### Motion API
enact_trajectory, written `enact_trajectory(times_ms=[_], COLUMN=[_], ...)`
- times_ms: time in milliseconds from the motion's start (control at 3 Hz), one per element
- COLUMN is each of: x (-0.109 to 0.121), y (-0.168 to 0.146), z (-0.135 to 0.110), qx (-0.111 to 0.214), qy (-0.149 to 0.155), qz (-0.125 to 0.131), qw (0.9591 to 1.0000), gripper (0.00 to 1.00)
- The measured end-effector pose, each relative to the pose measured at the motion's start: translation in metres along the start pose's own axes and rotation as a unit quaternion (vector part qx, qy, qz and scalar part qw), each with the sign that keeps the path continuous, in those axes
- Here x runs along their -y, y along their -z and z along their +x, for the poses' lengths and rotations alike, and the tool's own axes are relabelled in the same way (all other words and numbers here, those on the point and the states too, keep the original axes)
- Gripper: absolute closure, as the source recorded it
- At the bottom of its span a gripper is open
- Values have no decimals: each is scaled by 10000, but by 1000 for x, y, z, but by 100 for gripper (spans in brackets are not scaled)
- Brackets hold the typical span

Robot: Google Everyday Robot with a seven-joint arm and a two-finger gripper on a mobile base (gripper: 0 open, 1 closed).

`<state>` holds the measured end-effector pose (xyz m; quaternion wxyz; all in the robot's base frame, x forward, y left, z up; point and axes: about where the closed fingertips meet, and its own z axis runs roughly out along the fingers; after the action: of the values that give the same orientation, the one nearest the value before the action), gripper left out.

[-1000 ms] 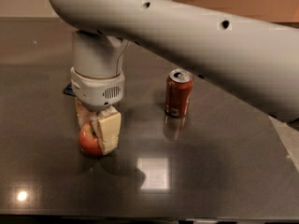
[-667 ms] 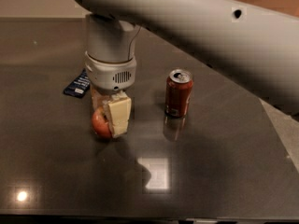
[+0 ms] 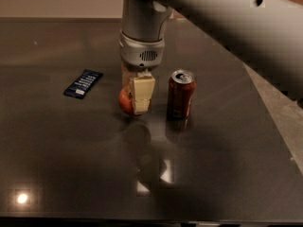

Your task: Move apple near coke can

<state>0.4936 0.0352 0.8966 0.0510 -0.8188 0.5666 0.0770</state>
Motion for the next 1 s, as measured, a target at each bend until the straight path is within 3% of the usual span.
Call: enact_trajectory(times_ms=[333,1000], x=[18,37], y=[2,-13], z=[24,52], qx=[69,96], qy=[-410,-821], qz=[11,-122], qw=[9991,9965], gripper=[83,36])
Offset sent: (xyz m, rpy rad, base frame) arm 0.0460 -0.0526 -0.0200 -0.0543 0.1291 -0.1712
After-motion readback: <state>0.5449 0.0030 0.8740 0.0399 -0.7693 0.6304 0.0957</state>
